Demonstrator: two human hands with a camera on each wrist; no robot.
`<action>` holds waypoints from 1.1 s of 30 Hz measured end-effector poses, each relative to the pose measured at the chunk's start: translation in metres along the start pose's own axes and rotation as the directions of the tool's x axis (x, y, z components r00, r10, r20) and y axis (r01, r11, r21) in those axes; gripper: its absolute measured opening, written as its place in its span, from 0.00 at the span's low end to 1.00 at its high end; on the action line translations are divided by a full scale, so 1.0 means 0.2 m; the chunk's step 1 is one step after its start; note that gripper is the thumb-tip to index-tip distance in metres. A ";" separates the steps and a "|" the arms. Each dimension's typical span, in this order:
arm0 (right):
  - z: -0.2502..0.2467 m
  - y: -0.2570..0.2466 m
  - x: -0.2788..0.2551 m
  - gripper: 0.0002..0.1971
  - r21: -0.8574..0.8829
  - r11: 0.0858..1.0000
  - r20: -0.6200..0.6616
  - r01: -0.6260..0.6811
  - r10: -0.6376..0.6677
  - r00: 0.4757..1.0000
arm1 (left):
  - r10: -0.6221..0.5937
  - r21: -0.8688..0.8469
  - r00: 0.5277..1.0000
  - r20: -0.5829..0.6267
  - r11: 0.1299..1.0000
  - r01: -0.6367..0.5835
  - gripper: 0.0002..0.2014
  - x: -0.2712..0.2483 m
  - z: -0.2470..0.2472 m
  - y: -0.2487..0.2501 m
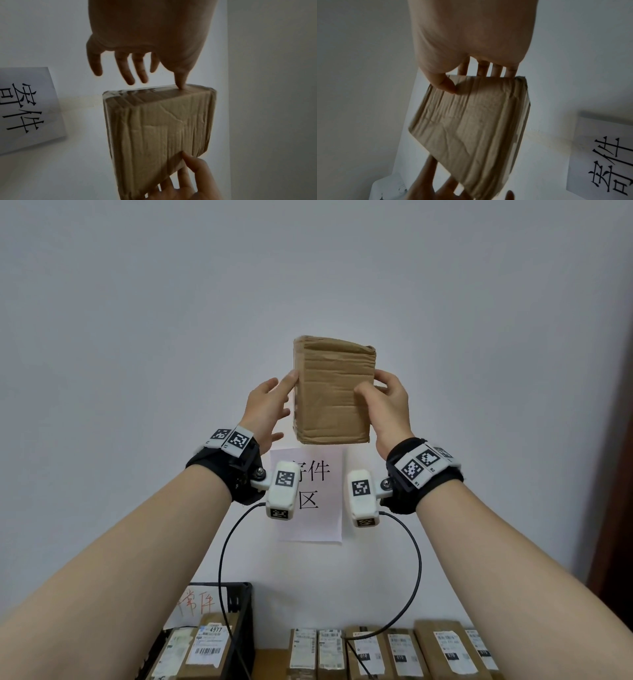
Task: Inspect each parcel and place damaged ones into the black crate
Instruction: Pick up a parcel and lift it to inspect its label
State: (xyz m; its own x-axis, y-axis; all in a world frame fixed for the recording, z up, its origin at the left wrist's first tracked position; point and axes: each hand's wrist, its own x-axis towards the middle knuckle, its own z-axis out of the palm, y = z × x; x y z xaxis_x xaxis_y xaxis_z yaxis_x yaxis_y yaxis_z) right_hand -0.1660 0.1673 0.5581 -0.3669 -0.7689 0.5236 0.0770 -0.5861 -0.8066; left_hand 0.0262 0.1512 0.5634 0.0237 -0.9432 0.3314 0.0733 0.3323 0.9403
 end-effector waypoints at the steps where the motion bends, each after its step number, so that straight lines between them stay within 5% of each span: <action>1: 0.00 0.00 0.00 0.19 0.007 1.000 -0.008 -0.015 0.015 1.000 | -0.020 0.010 0.999 0.045 1.000 0.019 0.31 0.00 0.00 0.00; 5: 0.01 0.03 0.01 0.21 0.024 0.996 -0.026 -0.083 0.084 0.996 | 0.035 -0.079 0.992 0.123 0.997 -0.025 0.16 -0.03 0.01 0.01; 10: 0.02 0.03 0.02 0.07 -0.113 0.993 -0.017 -0.039 0.038 0.999 | 0.143 -0.179 0.988 0.064 0.975 -0.129 0.17 -0.03 0.02 0.00; 19: 0.04 -0.03 -0.05 0.27 -0.063 0.987 0.096 -0.145 0.151 0.984 | 0.131 -0.188 0.990 0.048 0.975 -0.120 0.15 -0.03 0.04 -0.01; 24: 0.03 -0.03 -0.06 0.13 -0.038 0.987 0.102 -0.154 0.157 0.982 | 0.122 -0.185 0.992 0.042 0.976 -0.112 0.13 -0.04 0.05 -0.01; 33: 0.02 -0.01 -0.02 0.19 -0.028 0.989 0.117 -0.148 0.150 0.982 | 0.108 -0.177 0.994 0.035 0.979 -0.100 0.11 -0.03 0.04 0.01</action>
State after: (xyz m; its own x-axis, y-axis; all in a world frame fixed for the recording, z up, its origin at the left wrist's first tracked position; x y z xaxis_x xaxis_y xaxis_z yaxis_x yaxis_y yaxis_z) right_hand -0.1608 0.1704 0.5581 -0.2402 -0.8726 0.4253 0.1046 -0.4589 -0.8823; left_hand 0.0175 0.1575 0.5630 -0.0037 -0.9013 0.4332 0.2461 0.4191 0.8740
